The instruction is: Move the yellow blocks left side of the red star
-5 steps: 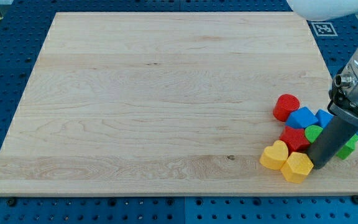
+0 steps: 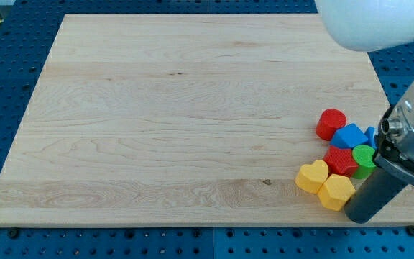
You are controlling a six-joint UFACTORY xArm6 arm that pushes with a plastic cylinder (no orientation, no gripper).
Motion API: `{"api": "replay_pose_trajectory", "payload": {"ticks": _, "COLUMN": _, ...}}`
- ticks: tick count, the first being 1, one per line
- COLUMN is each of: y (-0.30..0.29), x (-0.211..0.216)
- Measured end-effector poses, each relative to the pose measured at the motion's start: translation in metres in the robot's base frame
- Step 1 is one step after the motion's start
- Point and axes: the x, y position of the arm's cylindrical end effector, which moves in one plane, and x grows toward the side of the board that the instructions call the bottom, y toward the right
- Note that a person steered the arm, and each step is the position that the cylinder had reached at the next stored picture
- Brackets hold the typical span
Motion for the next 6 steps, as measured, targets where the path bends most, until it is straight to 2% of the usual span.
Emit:
{"api": "replay_pose_trajectory", "payload": {"ticks": 2, "y": -0.004, "x": -0.001}}
{"api": "replay_pose_trajectory", "payload": {"ticks": 6, "y": -0.065, "x": -0.017}}
